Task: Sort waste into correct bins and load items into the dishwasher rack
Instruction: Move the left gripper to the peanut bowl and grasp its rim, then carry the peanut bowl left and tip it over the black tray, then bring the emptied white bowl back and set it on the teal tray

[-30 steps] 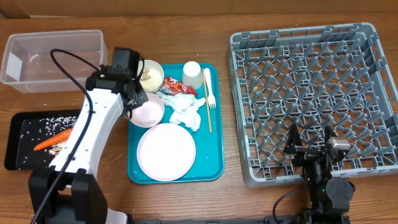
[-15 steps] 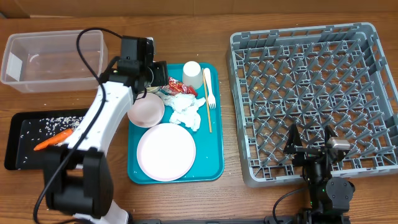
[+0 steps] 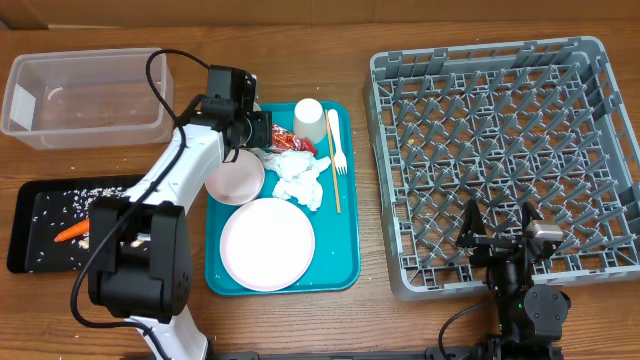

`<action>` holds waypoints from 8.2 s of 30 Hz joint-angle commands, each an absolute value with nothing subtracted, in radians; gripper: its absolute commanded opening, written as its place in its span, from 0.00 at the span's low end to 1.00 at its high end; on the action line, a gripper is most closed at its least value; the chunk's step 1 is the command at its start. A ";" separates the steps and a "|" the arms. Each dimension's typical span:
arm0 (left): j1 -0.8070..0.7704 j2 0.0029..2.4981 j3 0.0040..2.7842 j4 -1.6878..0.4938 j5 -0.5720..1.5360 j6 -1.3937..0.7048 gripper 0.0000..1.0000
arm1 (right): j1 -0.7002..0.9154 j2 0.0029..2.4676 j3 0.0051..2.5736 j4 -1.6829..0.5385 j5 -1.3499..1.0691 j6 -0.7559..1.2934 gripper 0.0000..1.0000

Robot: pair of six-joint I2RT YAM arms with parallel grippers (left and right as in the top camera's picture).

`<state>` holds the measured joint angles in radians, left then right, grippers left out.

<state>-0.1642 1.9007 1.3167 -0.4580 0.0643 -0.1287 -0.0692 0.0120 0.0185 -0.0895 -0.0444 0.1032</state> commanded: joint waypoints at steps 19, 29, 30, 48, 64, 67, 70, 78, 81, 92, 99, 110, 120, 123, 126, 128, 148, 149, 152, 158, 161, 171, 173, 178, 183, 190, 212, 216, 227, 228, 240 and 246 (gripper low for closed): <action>-0.184 1.909 1.308 -0.471 0.018 -0.026 0.57 | -0.062 0.004 0.008 -0.082 -0.038 0.097 1.00; -0.184 1.910 1.277 -0.432 -0.007 -0.022 0.59 | -0.062 0.004 0.009 -0.082 -0.038 0.097 1.00; -0.184 1.910 1.277 -0.432 -0.007 -0.022 0.59 | -0.062 0.004 0.008 -0.082 -0.038 0.097 1.00; -0.185 1.956 1.285 -0.359 -0.007 0.056 0.54 | -0.062 0.004 0.008 -0.082 -0.038 0.097 1.00; -0.184 1.953 1.288 -0.301 -0.007 0.022 0.47 | -0.062 0.004 0.008 -0.082 -0.038 0.097 1.00; -0.184 1.953 1.287 -0.313 -0.007 0.022 0.43 | -0.062 0.004 0.008 -0.082 -0.038 0.097 1.00; -0.184 1.958 1.287 -0.339 -0.007 0.027 0.41 | -0.062 0.004 0.008 -0.082 -0.038 0.097 1.00; -0.185 1.958 1.287 -0.335 0.001 0.025 0.29 | -0.062 0.004 0.008 -0.082 -0.038 0.097 1.00; -0.185 1.958 1.288 -0.328 0.002 0.022 0.22 | -0.062 0.004 0.008 -0.082 -0.038 0.097 1.00; -0.185 1.943 1.317 -0.345 0.001 0.003 0.04 | -0.062 0.004 0.008 -0.082 -0.038 0.097 1.00; -0.185 1.871 1.382 -0.389 0.060 -0.036 0.04 | -0.062 0.004 0.008 -0.082 -0.038 0.097 1.00; -0.184 1.636 1.411 -0.445 0.071 -0.159 0.04 | -0.062 0.004 0.008 -0.082 -0.038 0.097 1.00; -0.021 1.390 1.411 -0.710 0.064 -0.307 0.04 | -0.062 0.004 0.008 -0.082 -0.038 0.097 1.00; 0.111 1.372 1.411 -0.835 0.091 -0.375 0.04 | -0.062 0.004 0.008 -0.082 -0.038 0.097 1.00; 0.242 1.375 1.394 -0.918 0.174 -0.382 0.04 | -0.062 0.004 0.008 -0.082 -0.038 0.097 1.00; 0.308 1.374 1.374 -0.923 0.236 -0.382 0.04 | -0.062 0.004 0.008 -0.082 -0.038 0.097 1.00; 0.817 1.415 1.039 -0.717 0.966 -0.332 0.04 | -0.062 0.004 0.008 -0.082 -0.038 0.097 1.00; 0.833 1.428 1.039 -0.717 0.997 -0.327 0.04 | -0.062 0.004 0.008 -0.082 -0.038 0.097 1.00; 0.860 1.477 1.039 -0.715 1.057 -0.326 0.04 | -0.062 0.004 0.008 -0.082 -0.038 0.097 1.00; 0.885 1.584 1.039 -0.674 1.122 -0.330 0.04 | -0.062 0.004 0.008 -0.082 -0.038 0.097 1.00; 0.918 1.597 1.039 -0.667 1.124 -0.342 0.04 | -0.062 0.004 0.008 -0.082 -0.038 0.097 1.00; 1.020 1.597 1.039 -0.635 1.229 -0.382 0.04 | -0.062 0.004 0.008 -0.082 -0.038 0.097 1.00; 1.022 1.597 1.039 -0.620 1.236 -0.382 0.04 | -0.062 0.004 0.008 -0.082 -0.038 0.097 1.00; 1.022 1.599 1.039 -0.585 1.270 -0.457 0.04 | -0.062 0.004 0.008 -0.082 -0.038 0.097 1.00; 1.023 1.599 1.039 -0.568 1.263 -0.461 0.04 | -0.062 0.004 0.008 -0.082 -0.038 0.097 1.00; 1.051 1.630 1.038 -0.572 1.264 -0.592 0.04 | -0.062 0.004 0.008 -0.082 -0.038 0.097 1.00; 1.073 1.719 1.037 -0.572 1.429 -0.636 0.04 | -0.062 0.004 0.008 -0.082 -0.038 0.097 1.00; 1.073 1.719 1.037 -0.564 1.412 -0.640 0.04 | -0.062 0.004 0.008 -0.082 -0.038 0.097 1.00; 1.053 1.719 1.037 -0.595 1.478 -0.582 0.04 | -0.062 0.004 0.008 -0.082 -0.038 0.097 1.00; 1.050 1.719 1.037 -0.595 1.499 -0.575 0.04 | -0.062 0.004 0.008 -0.082 -0.038 0.097 1.00; 0.864 1.612 1.038 -0.588 1.579 -0.493 0.04 | -0.062 0.004 0.009 -0.082 -0.038 0.097 1.00; 0.748 1.402 1.046 -0.519 1.390 -0.505 0.04 | -0.062 0.004 0.008 -0.082 -0.038 0.097 1.00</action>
<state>0.8108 1.5295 1.0340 -0.5316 1.5105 -0.5198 -0.0692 0.0120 0.0185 -0.0891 -0.0437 0.1036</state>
